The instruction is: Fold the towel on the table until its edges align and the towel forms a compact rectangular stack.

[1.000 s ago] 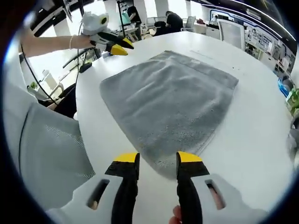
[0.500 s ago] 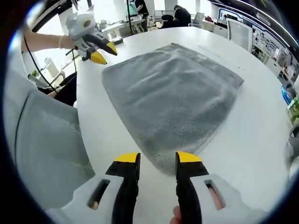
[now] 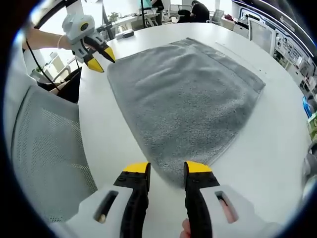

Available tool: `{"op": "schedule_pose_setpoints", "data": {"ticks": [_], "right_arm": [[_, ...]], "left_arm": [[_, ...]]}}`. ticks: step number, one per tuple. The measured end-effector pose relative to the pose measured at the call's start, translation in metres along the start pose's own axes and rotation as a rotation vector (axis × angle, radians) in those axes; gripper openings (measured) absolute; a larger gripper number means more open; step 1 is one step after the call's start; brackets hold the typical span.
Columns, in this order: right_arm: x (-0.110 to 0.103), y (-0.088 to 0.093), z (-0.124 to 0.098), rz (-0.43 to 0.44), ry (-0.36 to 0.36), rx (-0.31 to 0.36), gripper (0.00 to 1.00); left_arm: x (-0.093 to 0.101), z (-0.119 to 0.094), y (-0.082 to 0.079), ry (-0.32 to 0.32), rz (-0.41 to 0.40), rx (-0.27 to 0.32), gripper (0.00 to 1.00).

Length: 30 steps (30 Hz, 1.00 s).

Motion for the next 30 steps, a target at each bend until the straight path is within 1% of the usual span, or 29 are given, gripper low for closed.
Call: {"op": "schedule_pose_setpoints", "data": {"ticks": [4,6,8,11,13,14,15,17,20,22,23,25,27,29,30], "right_arm": [[0.001,0.005,0.002,-0.018,-0.001,-0.027,0.25],[0.002,0.008,0.003,-0.018,-0.001,-0.037,0.25],[0.003,0.013,0.005,-0.023,0.004,-0.057,0.25],[0.003,0.015,0.005,-0.025,0.010,-0.054,0.24],[0.003,0.015,0.005,-0.031,0.020,-0.052,0.22],[0.003,0.015,0.005,-0.035,0.023,-0.052,0.22],[0.003,0.015,0.005,-0.040,0.027,-0.053,0.21],[0.002,0.016,0.005,-0.070,0.047,-0.055,0.20],[-0.001,0.018,0.006,-0.141,0.079,-0.051,0.20],[-0.001,0.018,0.005,-0.118,0.080,-0.052,0.19],[-0.001,0.018,0.005,-0.097,0.085,-0.052,0.19],[0.000,0.018,0.005,-0.083,0.100,-0.054,0.16],[0.000,0.019,0.005,-0.098,0.136,-0.063,0.10],[-0.001,0.019,0.006,-0.128,0.155,-0.060,0.07],[-0.002,0.019,0.006,-0.129,0.158,-0.061,0.06]], "left_arm": [[-0.001,0.001,0.010,-0.005,-0.012,-0.021,0.23],[0.000,0.001,0.013,-0.008,0.008,-0.052,0.23],[0.000,0.002,0.014,-0.015,0.009,-0.048,0.22],[-0.001,0.005,0.017,-0.022,0.000,-0.057,0.22],[0.000,0.007,0.021,-0.022,0.019,-0.092,0.21],[0.000,0.008,0.022,-0.028,0.030,-0.097,0.20],[0.000,0.008,0.022,-0.034,0.034,-0.095,0.19],[-0.002,0.007,0.022,-0.067,0.029,-0.093,0.16],[0.001,0.009,0.023,-0.085,0.051,-0.096,0.14],[0.002,0.008,0.023,-0.094,0.069,-0.089,0.14],[0.002,0.008,0.024,-0.101,0.062,-0.085,0.14],[0.003,0.008,0.026,-0.122,0.042,-0.063,0.13],[0.003,0.007,0.027,-0.126,0.034,-0.054,0.13],[0.004,0.007,0.028,-0.132,0.034,-0.056,0.12],[0.004,0.006,0.028,-0.135,0.038,-0.061,0.11]]}}
Point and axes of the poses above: the point that each gripper's makers call its tool centre point, and the gripper's own axes: z roughly forward along the fingers, x roughly to its right, y roughly out of its underside, the point moved 8 cm from there along -z, roughly backward along the fingers, and after that the axes turned 8 degrees about y, right-handed, at the moved point
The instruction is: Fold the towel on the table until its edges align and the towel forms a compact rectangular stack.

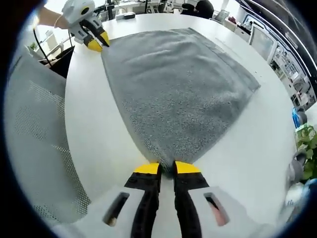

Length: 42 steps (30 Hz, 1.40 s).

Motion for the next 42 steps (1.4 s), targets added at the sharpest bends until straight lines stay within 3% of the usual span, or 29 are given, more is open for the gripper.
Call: {"op": "schedule_pose_setpoints", "data": {"ticks": [6,14,20,31,42], "right_arm": [[-0.001,0.000,-0.001,0.010,0.018,-0.026,0.03],[-0.004,0.001,-0.011,0.047,0.009,-0.035,0.00],[-0.003,0.000,-0.023,0.106,0.014,-0.023,0.00],[-0.003,-0.004,-0.040,0.163,0.035,0.003,0.00],[-0.009,-0.007,-0.062,0.176,0.055,0.034,0.00]], "left_arm": [[0.002,-0.006,0.000,-0.016,0.101,-0.071,0.06],[0.005,-0.010,-0.001,-0.008,0.079,-0.090,0.03],[0.008,-0.015,-0.003,0.011,0.042,-0.088,0.03],[0.009,-0.037,-0.020,-0.028,0.013,-0.043,0.03],[0.015,-0.057,-0.033,-0.046,0.013,-0.031,0.03]]}}
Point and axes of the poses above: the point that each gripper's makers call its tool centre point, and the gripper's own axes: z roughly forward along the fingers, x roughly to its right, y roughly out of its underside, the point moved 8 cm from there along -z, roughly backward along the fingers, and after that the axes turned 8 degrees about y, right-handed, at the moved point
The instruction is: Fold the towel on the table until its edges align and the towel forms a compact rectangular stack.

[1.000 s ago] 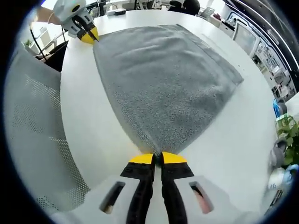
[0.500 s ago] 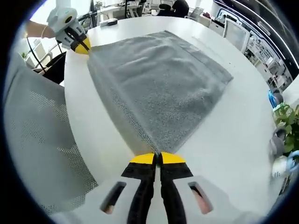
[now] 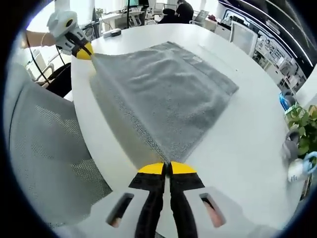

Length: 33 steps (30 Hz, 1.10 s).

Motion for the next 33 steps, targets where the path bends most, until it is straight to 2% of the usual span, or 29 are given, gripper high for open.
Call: {"op": "schedule_pose_setpoints", "data": {"ticks": [12,26,33], "right_arm": [[0.001,-0.011,-0.025,0.029,0.024,0.041,0.00],[0.007,-0.023,-0.044,0.041,0.057,0.080,0.00],[0.016,-0.028,-0.051,0.037,0.079,0.099,0.00]], "left_arm": [[-0.002,-0.019,-0.012,-0.026,-0.062,0.036,0.03],[-0.011,-0.041,-0.034,-0.044,-0.061,0.067,0.03],[-0.018,-0.047,-0.047,-0.058,-0.067,0.105,0.03]]}}
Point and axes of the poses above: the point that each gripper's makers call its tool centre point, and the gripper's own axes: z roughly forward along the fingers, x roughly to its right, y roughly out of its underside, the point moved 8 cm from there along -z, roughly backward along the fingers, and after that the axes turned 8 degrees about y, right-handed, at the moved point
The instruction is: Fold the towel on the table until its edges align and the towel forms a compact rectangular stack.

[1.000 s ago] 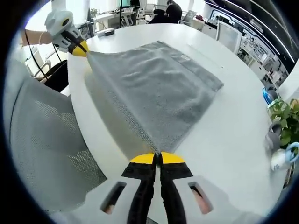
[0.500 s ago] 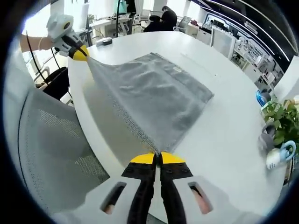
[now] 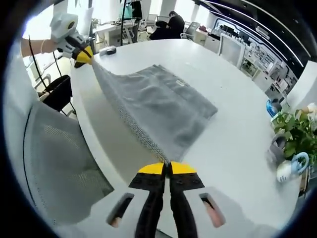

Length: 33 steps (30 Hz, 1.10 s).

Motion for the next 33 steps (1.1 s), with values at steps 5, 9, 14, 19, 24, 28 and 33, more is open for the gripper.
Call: {"op": "schedule_pose_setpoints", "data": {"ticks": [5,9,14,19,24,28,33], "right_arm": [[0.009,-0.009,-0.002,-0.010,0.017,0.021,0.00],[0.016,-0.018,-0.001,-0.025,0.030,0.037,0.00],[0.026,-0.029,-0.002,-0.050,0.046,0.056,0.00],[0.034,-0.037,-0.002,-0.068,0.059,0.071,0.00],[0.040,-0.044,-0.001,-0.090,0.075,0.082,0.00],[0.047,-0.052,0.000,-0.093,0.082,0.092,0.00],[0.056,-0.061,0.001,-0.114,0.100,0.104,0.00]], "left_arm": [[-0.010,-0.002,-0.013,-0.014,0.031,0.014,0.03],[-0.017,-0.003,-0.020,-0.030,0.054,0.018,0.03],[-0.023,-0.007,-0.030,-0.042,0.057,0.036,0.03],[-0.029,-0.007,-0.037,-0.057,0.078,0.046,0.03],[-0.035,-0.008,-0.044,-0.067,0.099,0.049,0.03],[-0.040,-0.008,-0.049,-0.077,0.116,0.048,0.03],[-0.049,-0.008,-0.060,-0.090,0.129,0.052,0.03]]}}
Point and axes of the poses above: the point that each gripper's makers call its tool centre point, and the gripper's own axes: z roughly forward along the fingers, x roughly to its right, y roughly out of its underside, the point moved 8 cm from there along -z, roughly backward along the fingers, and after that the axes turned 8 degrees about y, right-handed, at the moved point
